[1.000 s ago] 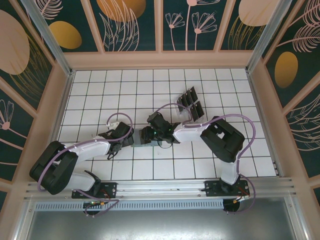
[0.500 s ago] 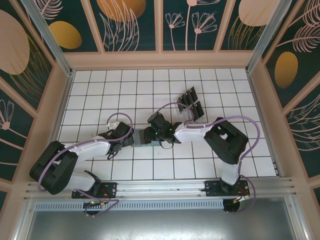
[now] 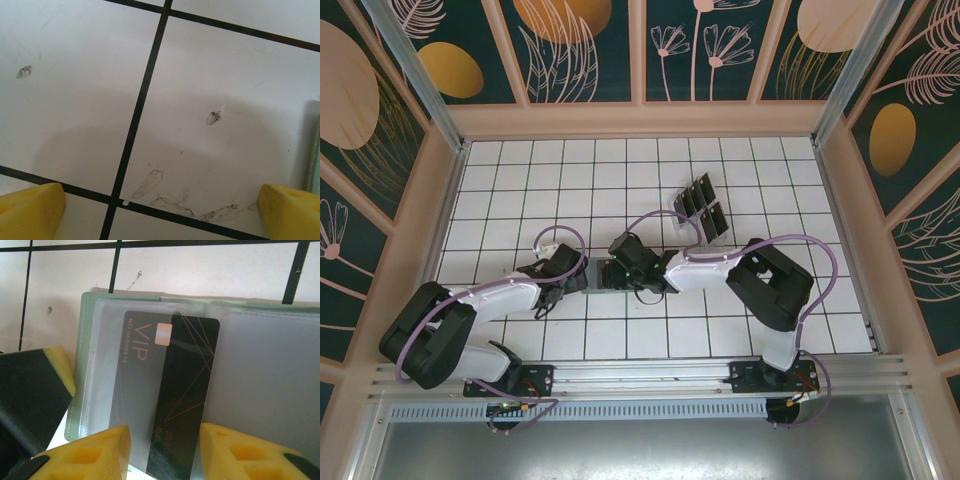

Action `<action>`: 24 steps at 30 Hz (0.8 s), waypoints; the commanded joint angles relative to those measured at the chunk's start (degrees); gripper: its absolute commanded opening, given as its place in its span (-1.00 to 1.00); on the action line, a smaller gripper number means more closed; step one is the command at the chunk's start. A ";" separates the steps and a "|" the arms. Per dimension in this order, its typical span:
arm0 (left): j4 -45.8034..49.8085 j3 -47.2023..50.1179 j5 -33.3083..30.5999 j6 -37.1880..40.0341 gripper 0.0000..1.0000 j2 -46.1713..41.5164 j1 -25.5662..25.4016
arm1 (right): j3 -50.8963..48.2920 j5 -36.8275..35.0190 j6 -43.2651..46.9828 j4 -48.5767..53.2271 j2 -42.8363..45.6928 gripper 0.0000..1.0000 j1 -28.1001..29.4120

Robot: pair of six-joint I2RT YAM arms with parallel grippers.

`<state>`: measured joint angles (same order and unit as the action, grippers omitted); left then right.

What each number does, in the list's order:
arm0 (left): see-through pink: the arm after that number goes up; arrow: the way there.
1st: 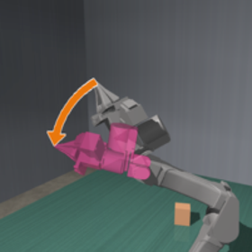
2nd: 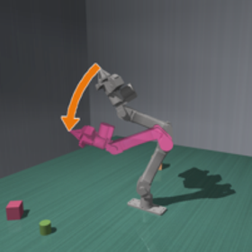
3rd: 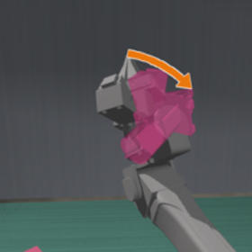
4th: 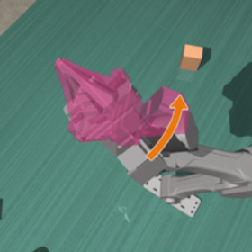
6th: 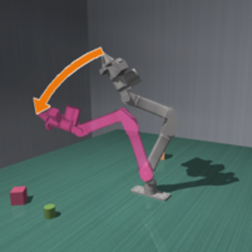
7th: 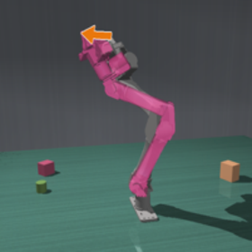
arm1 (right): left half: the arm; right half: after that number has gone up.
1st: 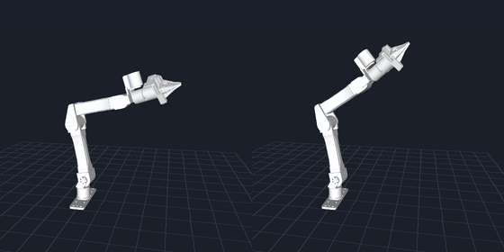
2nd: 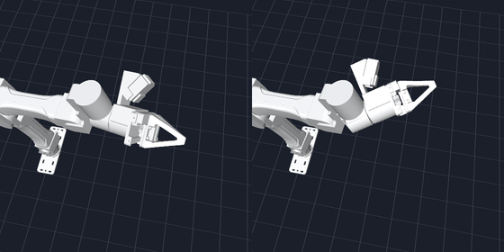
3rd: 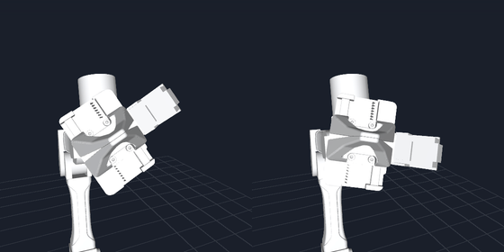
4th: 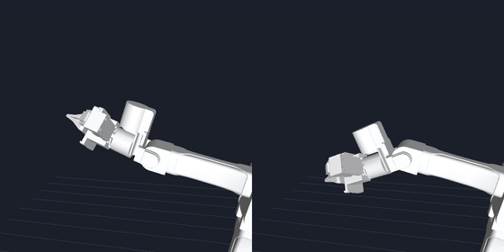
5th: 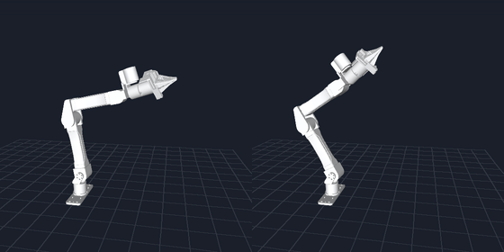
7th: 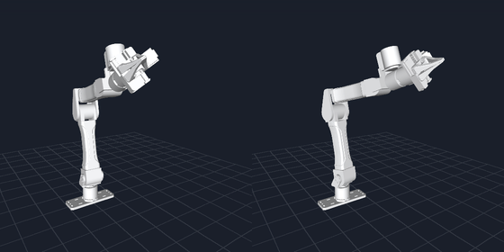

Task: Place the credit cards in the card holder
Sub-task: Insert the credit card into the card slot.

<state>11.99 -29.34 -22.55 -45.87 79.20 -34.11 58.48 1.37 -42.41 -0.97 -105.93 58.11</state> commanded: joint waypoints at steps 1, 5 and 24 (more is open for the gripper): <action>-1.51 1.04 3.17 1.04 0.98 1.55 0.33 | -0.05 -0.51 -1.06 -0.29 -0.60 -0.18 0.36; -1.57 1.06 3.26 1.13 0.98 1.36 0.28 | -0.08 -0.14 -1.32 -0.82 -0.38 -0.17 0.60; -2.33 1.72 4.09 0.74 0.98 1.33 0.32 | 5.88 2.20 0.71 0.23 -3.93 -0.17 0.62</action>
<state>11.68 -29.23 -22.37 -45.67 79.18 -34.11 62.98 3.05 -42.33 -0.99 -109.58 58.13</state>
